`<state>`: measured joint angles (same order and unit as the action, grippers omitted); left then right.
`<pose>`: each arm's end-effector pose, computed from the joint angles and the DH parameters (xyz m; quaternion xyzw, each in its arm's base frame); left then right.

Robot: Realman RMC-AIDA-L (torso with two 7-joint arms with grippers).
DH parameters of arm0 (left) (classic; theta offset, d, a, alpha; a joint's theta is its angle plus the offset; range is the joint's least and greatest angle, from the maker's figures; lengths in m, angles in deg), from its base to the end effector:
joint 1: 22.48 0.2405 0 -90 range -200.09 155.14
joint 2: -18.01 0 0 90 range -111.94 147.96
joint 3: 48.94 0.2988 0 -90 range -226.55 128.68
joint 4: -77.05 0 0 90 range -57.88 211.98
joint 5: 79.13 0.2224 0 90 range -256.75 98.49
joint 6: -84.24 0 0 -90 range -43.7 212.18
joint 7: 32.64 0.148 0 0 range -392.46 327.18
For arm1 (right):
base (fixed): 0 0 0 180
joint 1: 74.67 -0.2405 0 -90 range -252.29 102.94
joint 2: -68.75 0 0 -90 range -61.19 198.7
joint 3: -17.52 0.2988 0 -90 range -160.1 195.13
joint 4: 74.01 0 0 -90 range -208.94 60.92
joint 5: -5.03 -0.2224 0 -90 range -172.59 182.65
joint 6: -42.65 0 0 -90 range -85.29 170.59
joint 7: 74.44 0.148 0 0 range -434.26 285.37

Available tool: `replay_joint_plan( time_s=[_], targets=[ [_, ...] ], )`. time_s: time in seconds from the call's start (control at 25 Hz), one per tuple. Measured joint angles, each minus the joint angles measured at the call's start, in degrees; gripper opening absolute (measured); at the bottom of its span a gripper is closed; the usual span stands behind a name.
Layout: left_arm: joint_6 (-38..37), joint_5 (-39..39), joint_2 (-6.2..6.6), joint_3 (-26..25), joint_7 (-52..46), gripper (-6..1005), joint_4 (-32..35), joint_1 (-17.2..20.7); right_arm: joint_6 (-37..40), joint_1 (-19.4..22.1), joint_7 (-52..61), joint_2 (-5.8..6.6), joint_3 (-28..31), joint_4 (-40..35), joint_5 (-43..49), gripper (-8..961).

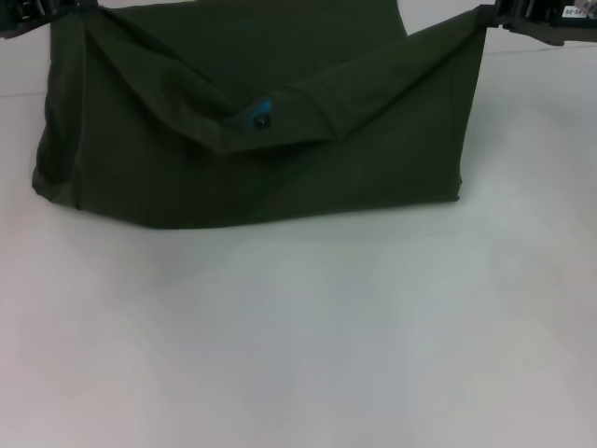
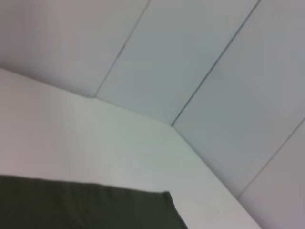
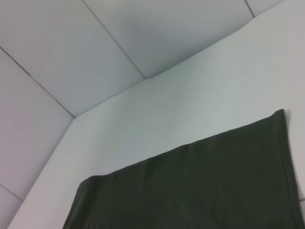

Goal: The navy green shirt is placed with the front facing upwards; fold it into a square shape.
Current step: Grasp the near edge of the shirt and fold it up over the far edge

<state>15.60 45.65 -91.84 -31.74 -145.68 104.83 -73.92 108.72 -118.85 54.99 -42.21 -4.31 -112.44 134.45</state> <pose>-0.2466 0.5110 0.0653 -0.7971 -0.4502 -0.3149 0.2506 0.3042 0.4870 0.0929 -0.7288 0.5482 0.2743 0.3049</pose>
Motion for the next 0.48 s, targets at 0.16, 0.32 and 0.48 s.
replay_joint_plan(
  time_s=[0.16, 0.32, 0.48],
  targets=[
    [1.7, -2.0, -1.04, 0.1, 1.6, 25, 0.0, 0.3, -2.9, -0.1, -0.7, -0.6, -2.0, 0.7, -1.5, 29],
    [3.4, -2.5, -2.16, 0.0, 2.6, 31, 0.0, 0.7, -5.3, -0.1, -1.5, -1.1, -4.1, 1.5, -3.0, 29],
    [5.1, -4.7, -3.35, 0.1, 4.6, 39, 0.0, 1.7, -6.9, -0.1, -2.6, -1.68, -4.9, 2.7, -4.0, 29]
  ],
)
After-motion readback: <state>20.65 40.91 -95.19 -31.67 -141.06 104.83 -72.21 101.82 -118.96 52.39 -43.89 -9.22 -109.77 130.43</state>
